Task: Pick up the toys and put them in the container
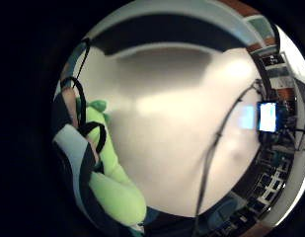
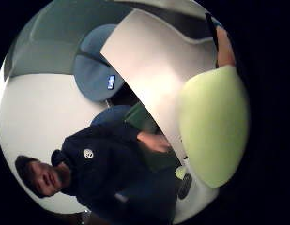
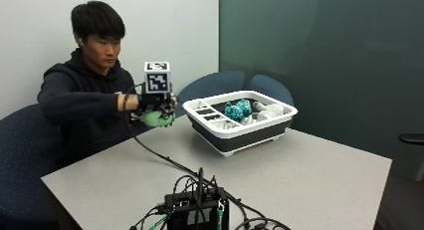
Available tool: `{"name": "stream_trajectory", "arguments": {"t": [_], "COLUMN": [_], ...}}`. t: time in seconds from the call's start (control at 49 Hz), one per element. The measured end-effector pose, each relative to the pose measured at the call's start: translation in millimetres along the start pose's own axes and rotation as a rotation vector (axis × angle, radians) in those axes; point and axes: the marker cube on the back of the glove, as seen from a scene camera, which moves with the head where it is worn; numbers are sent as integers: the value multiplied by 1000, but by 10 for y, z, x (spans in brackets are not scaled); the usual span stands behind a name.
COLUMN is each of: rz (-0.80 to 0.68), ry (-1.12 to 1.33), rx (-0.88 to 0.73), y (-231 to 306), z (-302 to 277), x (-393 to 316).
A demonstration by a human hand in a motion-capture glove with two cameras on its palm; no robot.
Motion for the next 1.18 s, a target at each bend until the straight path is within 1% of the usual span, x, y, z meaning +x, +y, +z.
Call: {"name": "stream_trajectory", "arguments": {"t": [0.082, 0.184, 0.265, 0.326, 0.428, 0.49, 0.551, 0.592, 0.632, 0.714, 0.775, 0.898, 1.04, 1.183], "rz": [56, 119, 125, 141, 243, 273, 304, 318, 330, 351, 353, 348, 362, 364], "ry": [28, -44, -40, -96, -204, -218, -244, -241, -237, -256, -258, -262, -249, -259], "rx": [88, 217, 303, 379, 485, 519, 529, 511, 459, 317, 306, 407, 477, 538], "y": [-100, -324, -530, -741, -1138, -1340, -1497, -1603, -1704, -1817, -1805, -1564, -1032, -537], "z": [-499, -1212, -1473, -1685, -1985, -1985, -1962, -1868, -1730, -1509, -1446, -1556, -1806, -1887], "x": [84, 211, 93, 98, 427, 435, 512, 418, 319, 364, 417, 590, 812, 1043]}}
